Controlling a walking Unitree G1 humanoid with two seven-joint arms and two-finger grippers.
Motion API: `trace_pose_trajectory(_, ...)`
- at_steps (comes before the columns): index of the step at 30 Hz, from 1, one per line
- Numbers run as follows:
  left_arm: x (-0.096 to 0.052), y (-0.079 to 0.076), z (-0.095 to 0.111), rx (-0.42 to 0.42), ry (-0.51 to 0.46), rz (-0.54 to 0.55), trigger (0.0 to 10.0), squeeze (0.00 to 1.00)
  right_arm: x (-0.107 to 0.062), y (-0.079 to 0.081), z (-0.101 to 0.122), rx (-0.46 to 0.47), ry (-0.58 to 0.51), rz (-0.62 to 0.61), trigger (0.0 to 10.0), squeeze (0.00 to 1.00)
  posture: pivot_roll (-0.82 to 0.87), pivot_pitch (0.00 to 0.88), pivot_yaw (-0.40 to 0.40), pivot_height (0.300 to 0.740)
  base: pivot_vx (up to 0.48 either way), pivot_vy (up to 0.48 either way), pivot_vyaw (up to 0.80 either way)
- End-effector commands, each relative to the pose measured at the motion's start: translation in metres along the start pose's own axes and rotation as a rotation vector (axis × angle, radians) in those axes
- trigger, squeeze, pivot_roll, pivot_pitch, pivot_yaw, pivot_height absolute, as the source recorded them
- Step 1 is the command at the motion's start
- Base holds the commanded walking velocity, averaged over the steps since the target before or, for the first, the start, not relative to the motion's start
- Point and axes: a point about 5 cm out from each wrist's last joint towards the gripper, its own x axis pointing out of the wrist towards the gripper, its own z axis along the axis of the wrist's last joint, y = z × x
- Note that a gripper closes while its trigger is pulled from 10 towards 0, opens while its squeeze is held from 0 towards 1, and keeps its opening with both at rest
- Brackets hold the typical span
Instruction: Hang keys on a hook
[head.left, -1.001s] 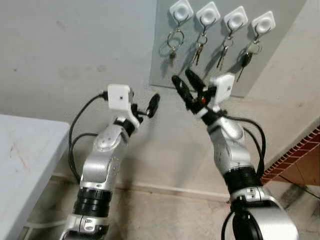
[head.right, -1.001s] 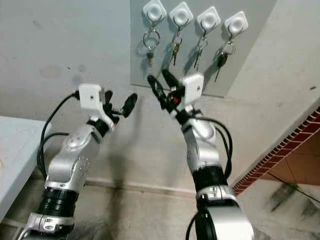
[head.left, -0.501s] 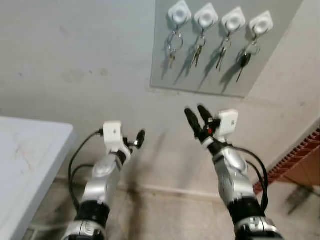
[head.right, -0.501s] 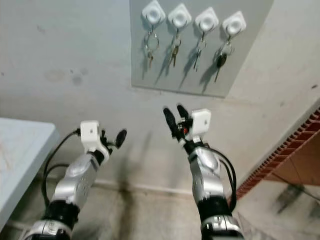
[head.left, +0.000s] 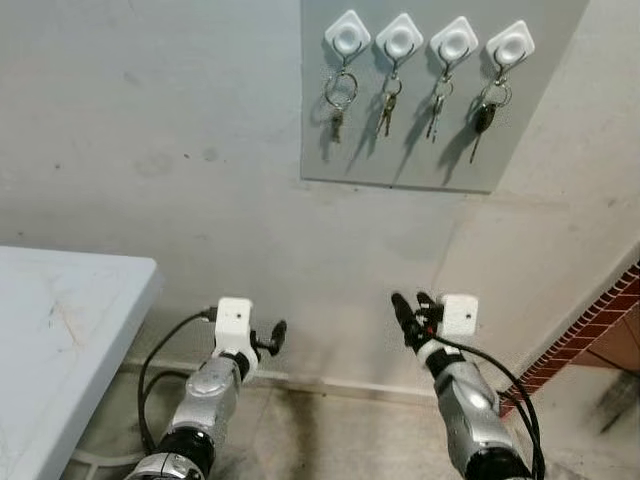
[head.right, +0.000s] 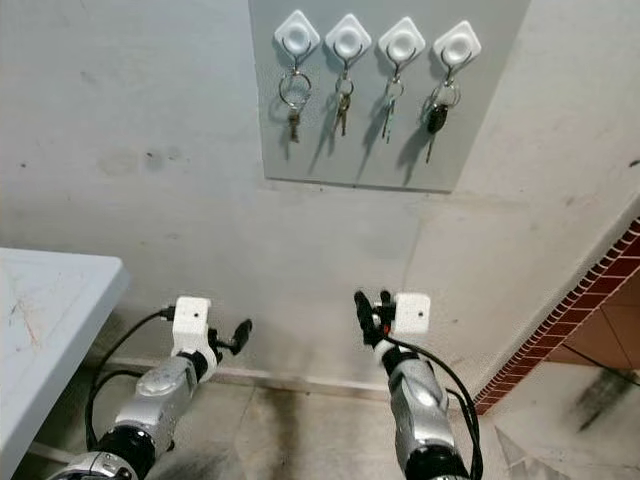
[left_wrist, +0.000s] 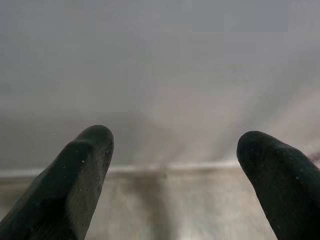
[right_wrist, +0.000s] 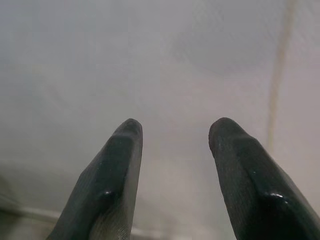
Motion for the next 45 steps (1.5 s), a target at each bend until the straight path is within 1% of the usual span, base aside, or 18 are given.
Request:
trace_pose_trajectory(1, -0.006, -0.001, -0.019, 0.030, 0.063, -0.023, 10.0, 0.00, -0.009, 0.001, -0.016, -0.019, 0.062, -0.005, 10.0, 0.00, -0.01, 0.057, 0.060, 0.740, 0.000, 0.000, 0.00)
trace_pose_trajectory(2, -0.006, -0.001, -0.019, 0.030, 0.063, -0.023, 10.0, 0.00, -0.009, 0.001, -0.016, -0.019, 0.062, -0.005, 10.0, 0.00, -0.01, 0.057, 0.060, 0.740, 0.000, 0.000, 0.00)
trace_pose_trajectory(3, -0.010, 0.000, -0.030, 0.040, 0.100, -0.028, 10.0, 0.00, -0.014, -0.001, -0.027, -0.026, 0.126, -0.021, 10.0, 0.00, -0.02, 0.058, 0.063, 0.740, 0.000, 0.000, 0.00)
trace_pose_trajectory(5, -0.012, 0.001, -0.034, 0.038, 0.117, -0.025, 10.0, 0.00, -0.017, -0.001, -0.031, -0.029, 0.141, -0.024, 10.0, 0.00, -0.02, 0.057, 0.064, 0.740, 0.000, 0.000, 0.00)
trace_pose_trajectory(7, -0.018, 0.001, -0.048, 0.083, 0.168, -0.037, 10.0, 0.00, -0.027, -0.003, -0.045, -0.027, 0.206, -0.034, 10.0, 0.00, -0.02, 0.055, 0.065, 0.740, 0.000, 0.000, 0.00)
trace_pose_trajectory(8, -0.024, 0.001, -0.059, 0.152, 0.204, -0.060, 10.0, 0.00, -0.033, -0.003, -0.052, -0.026, 0.242, -0.041, 10.0, 0.00, -0.02, 0.053, 0.064, 0.740, 0.000, 0.000, 0.00)
trace_pose_trajectory(12, -0.036, 0.008, -0.078, 0.172, 0.278, -0.034, 10.0, 0.00, -0.045, -0.003, -0.067, -0.021, 0.320, -0.062, 10.0, 0.00, -0.02, 0.049, 0.060, 0.740, 0.000, 0.000, 0.00)
trace_pose_trajectory(13, -0.042, 0.015, -0.086, 0.128, 0.311, 0.011, 10.0, 0.00, -0.052, -0.003, -0.076, -0.045, 0.372, -0.065, 10.0, 0.00, -0.02, 0.044, 0.059, 0.740, 0.000, 0.000, 0.00)
trace_pose_trajectory(14, -0.042, 0.015, -0.086, 0.128, 0.311, 0.011, 10.0, 0.00, -0.052, -0.003, -0.076, -0.045, 0.372, -0.065, 10.0, 0.00, -0.02, 0.044, 0.059, 0.740, 0.000, 0.000, 0.00)
trace_pose_trajectory(15, -0.047, 0.019, -0.092, 0.103, 0.334, 0.041, 10.0, 0.00, -0.057, -0.004, -0.082, -0.058, 0.409, -0.074, 10.0, 0.00, -0.02, 0.038, 0.059, 0.740, 0.000, 0.000, 0.00)
trace_pose_trajectory(17, -0.056, 0.026, -0.103, 0.080, 0.377, 0.100, 10.0, 0.00, -0.066, -0.006, -0.090, -0.035, 0.459, -0.106, 10.0, 0.00, -0.02, 0.033, 0.056, 0.740, 0.000, 0.000, 0.00)
trace_pose_trajectory(20, -0.064, 0.030, -0.113, 0.038, 0.409, 0.151, 10.0, 0.00, -0.077, -0.008, -0.101, -0.049, 0.531, -0.117, 10.0, 0.00, -0.03, 0.017, 0.051, 0.740, 0.000, 0.000, 0.00)
trace_pose_trajectory(23, -0.068, 0.032, -0.117, 0.028, 0.427, 0.168, 10.0, 0.00, -0.091, -0.010, -0.112, -0.061, 0.606, -0.136, 10.0, 0.00, -0.03, 0.000, 0.047, 0.740, 0.000, 0.000, 0.00)
trace_pose_trajectory(24, -0.068, 0.032, -0.117, 0.028, 0.427, 0.168, 10.0, 0.00, -0.091, -0.010, -0.112, -0.061, 0.606, -0.136, 10.0, 0.00, -0.03, 0.000, 0.047, 0.740, 0.000, 0.000, 0.00)
trace_pose_trajectory(26, -0.070, 0.033, -0.120, -0.002, 0.427, 0.192, 10.0, 0.00, -0.104, -0.012, -0.121, -0.057, 0.666, -0.162, 10.0, 0.00, -0.04, 0.000, 0.049, 0.740, 0.000, 0.000, 0.00)
trace_pose_trajectory(31, -0.071, 0.034, -0.121, -0.017, 0.435, 0.205, 10.0, 0.00, -0.112, -0.012, -0.126, -0.043, 0.705, -0.178, 10.0, 0.00, -0.03, 0.000, 0.051, 0.740, 0.000, 0.000, 0.00)
trace_pose_trajectory(35, -0.065, 0.032, -0.114, -0.004, 0.424, 0.183, 10.0, 0.00, -0.121, -0.009, -0.134, -0.016, 0.753, -0.194, 10.0, 0.00, -0.04, 0.000, 0.053, 0.740, 0.000, 0.000, 0.00)
trace_pose_trajectory(45, -0.061, 0.026, -0.111, 0.049, 0.411, 0.147, 10.0, 0.00, -0.124, -0.004, -0.137, -0.008, 0.768, -0.188, 10.0, 0.00, -0.05, 0.000, 0.050, 0.740, 0.000, 0.000, 0.00)
